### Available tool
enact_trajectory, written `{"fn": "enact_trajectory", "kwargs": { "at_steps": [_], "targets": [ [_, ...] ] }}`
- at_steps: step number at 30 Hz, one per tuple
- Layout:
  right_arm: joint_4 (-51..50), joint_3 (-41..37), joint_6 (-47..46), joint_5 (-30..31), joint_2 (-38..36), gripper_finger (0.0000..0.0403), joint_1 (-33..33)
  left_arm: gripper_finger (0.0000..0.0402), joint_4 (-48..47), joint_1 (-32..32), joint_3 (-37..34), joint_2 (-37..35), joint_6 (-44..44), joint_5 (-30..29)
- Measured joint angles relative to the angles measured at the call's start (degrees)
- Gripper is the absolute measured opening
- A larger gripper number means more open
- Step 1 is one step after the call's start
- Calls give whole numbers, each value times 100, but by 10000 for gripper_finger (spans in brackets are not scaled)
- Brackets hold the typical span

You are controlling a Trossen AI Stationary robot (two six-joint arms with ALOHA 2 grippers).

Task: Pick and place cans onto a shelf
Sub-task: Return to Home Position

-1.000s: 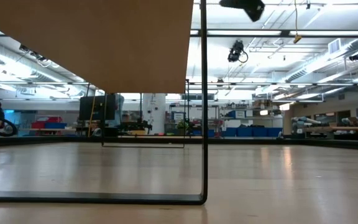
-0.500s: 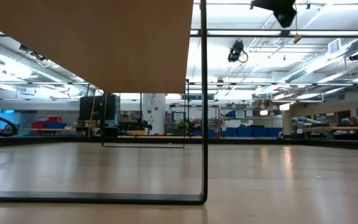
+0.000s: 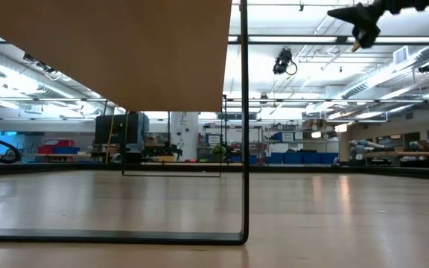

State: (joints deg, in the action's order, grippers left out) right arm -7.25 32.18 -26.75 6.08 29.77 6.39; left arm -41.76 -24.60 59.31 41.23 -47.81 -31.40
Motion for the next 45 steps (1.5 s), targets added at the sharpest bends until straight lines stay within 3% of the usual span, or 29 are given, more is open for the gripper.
{"fn": "enact_trajectory", "kwargs": {
  "at_steps": [10, 18, 23, 30, 45],
  "targets": [
    [312, -927, -70, 313, -1050, 229, 0, 254, 0, 0, -2, 0, 0, -2],
    [1449, -2124, -62, 455, -1723, 229, 0, 254, 0, 0, -2, 0, 0, -2],
    [2207, -2666, -72, 582, -1782, 229, 0, 254, 0, 0, -2, 0, 0, -2],
    [2437, -3032, -56, 582, -1782, 229, 0, 254, 0, 0, -2, 0, -2, -2],
    [1666, -3181, -16, 470, -1739, 229, 7, 254, 0, 0, -2, 1, 0, -2]
  ]
}}
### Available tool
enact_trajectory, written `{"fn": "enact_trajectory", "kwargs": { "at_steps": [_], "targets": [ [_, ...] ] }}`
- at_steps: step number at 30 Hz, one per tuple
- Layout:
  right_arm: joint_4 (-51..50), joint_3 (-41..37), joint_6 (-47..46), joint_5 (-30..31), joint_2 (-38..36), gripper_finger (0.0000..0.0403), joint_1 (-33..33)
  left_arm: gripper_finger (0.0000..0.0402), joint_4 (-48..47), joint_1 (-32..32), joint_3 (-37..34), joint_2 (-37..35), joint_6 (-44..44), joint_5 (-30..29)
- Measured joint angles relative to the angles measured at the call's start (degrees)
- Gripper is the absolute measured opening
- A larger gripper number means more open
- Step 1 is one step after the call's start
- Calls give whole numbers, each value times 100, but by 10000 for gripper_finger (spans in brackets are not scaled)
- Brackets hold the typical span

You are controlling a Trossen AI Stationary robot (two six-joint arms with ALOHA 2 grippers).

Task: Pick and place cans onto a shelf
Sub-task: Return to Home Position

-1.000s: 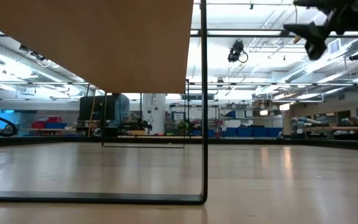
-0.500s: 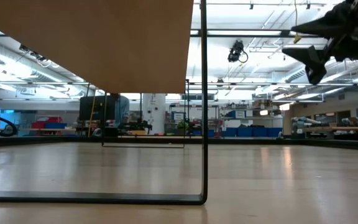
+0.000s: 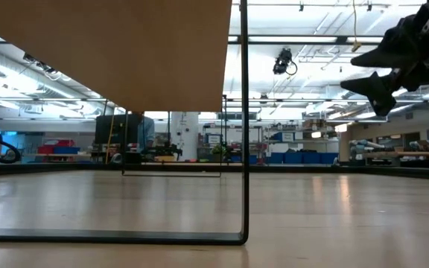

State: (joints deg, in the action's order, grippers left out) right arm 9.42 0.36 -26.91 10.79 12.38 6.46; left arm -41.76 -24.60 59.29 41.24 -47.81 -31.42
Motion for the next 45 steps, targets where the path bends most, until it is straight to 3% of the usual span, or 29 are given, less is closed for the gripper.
{"fn": "enact_trajectory", "kwargs": {
  "at_steps": [26, 30, 33, 41, 45],
  "targets": [
    [37, 0, 5, 0, -4, 229, 0, 254, 4, 0, 1, -1, -5, 0],
    [37, 0, 4, -1, -4, 229, 0, 254, 280, -2, 0, -4, -605, 14],
    [37, 0, 4, 0, -4, 229, 0, 254, 353, -2, -149, -191, 287, -54],
    [37, 0, 4, -1, -4, 229, 0, 254, 1118, 4, -1353, -1192, 4316, -78],
    [37, 0, 5, -1, -3, 229, 0, 254, 1521, 4, -2162, -1767, 4983, -76]
  ]
}}
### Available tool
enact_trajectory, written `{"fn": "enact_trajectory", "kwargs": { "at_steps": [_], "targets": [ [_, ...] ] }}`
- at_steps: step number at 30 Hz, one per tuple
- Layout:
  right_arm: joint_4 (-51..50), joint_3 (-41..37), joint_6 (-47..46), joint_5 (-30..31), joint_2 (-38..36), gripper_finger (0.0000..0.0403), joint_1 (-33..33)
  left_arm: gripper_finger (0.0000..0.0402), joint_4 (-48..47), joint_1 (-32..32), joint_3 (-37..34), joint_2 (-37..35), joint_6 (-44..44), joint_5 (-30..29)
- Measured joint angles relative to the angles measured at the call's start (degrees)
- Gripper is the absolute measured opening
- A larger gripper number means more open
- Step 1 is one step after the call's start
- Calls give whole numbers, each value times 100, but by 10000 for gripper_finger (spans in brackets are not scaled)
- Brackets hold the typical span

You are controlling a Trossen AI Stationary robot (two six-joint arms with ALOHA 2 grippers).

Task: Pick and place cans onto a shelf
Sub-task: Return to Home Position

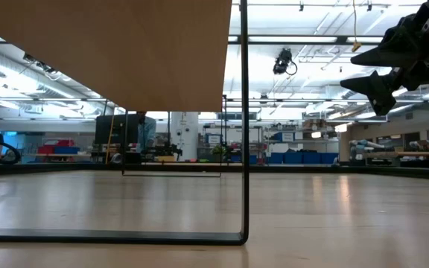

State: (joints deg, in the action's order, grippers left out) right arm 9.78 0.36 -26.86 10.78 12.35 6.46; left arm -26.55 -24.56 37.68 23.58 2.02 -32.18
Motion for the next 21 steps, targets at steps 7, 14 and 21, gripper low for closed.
{"fn": "enact_trajectory", "kwargs": {
  "at_steps": [7, 14, 21],
  "targets": [
    [-2, 0, -1, 1, 0, 229, -1, 254, 462, 104, -1522, -1031, -293, 6],
    [0, 0, 0, 0, 0, 229, 0, 254, 1391, 227, -2593, -1752, -583, 5],
    [0, 0, 1, -1, 1, 229, 0, 254, 1601, 227, -3244, -2340, -606, 8]
  ]
}}
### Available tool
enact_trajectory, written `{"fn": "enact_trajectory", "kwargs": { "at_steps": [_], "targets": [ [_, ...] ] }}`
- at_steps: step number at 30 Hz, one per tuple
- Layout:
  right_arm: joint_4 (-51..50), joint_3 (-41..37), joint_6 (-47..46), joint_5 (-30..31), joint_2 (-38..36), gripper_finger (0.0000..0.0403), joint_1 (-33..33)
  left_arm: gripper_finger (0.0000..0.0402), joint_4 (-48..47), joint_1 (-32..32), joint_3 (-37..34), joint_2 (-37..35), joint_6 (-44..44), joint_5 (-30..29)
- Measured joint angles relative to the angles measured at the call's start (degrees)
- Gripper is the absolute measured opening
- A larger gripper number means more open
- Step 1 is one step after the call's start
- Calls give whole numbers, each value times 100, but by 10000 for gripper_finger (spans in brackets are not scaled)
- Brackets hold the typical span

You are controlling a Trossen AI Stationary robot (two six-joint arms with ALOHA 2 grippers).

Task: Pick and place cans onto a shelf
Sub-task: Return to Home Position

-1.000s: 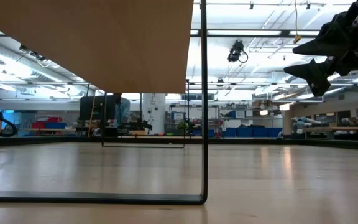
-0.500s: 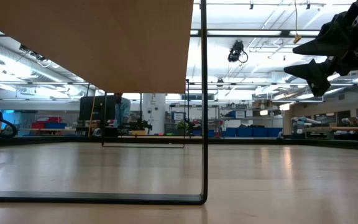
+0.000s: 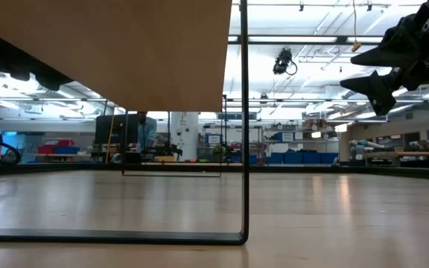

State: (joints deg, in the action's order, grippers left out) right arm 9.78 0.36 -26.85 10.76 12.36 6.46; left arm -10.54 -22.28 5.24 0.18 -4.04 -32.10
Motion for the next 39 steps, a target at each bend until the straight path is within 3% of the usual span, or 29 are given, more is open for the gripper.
{"fn": "enact_trajectory", "kwargs": {
  "at_steps": [39],
  "targets": [
    [0, 0, -2, 0, 0, 229, 0, 254, 58, 33, -70, 18, 22, -2]
  ]
}}
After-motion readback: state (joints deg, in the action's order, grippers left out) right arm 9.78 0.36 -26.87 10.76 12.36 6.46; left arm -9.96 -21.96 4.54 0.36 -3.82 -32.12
